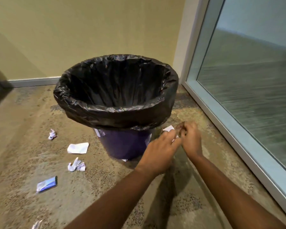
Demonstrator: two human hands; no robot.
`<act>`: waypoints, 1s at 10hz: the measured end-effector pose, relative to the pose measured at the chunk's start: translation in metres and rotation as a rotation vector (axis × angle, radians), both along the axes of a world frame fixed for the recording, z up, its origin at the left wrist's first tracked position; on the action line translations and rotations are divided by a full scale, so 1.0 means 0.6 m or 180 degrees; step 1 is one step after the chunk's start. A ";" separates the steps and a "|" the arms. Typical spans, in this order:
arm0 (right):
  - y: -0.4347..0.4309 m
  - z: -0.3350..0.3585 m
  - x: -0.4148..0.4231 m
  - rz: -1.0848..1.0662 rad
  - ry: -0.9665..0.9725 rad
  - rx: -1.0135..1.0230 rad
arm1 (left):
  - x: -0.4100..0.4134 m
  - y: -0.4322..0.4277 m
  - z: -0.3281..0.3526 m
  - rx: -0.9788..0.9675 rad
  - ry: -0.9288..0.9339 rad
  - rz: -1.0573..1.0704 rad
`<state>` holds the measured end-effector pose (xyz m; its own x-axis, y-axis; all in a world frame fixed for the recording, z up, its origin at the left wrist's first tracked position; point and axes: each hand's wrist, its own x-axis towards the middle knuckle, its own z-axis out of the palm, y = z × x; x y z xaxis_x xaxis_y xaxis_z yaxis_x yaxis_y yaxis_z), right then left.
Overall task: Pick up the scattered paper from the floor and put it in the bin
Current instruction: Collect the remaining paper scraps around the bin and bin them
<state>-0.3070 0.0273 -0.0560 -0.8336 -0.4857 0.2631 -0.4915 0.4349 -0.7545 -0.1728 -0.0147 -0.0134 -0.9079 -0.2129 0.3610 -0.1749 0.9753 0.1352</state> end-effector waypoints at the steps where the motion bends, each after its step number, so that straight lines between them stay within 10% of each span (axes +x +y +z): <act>1: -0.002 -0.057 -0.024 0.0240 -0.0445 0.0779 | -0.012 -0.001 -0.053 0.0989 -0.1391 0.0491; 4: -0.050 -0.131 -0.064 0.0799 -0.0937 0.2102 | -0.059 -0.027 -0.124 0.2055 -0.1886 0.1160; 7: -0.051 -0.152 -0.084 0.0769 -0.0503 0.2268 | -0.044 -0.062 -0.226 0.1457 -0.1318 0.0811; 10: 0.024 -0.086 -0.029 -0.0492 -0.0236 0.0436 | -0.015 0.007 -0.046 0.1475 -0.0653 0.0315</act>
<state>-0.3244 0.0417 -0.1078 -0.9155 -0.3777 0.1386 -0.3565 0.6017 -0.7147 -0.1820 -0.0104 -0.0413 -0.9176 -0.3966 0.0251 -0.3315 0.7986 0.5024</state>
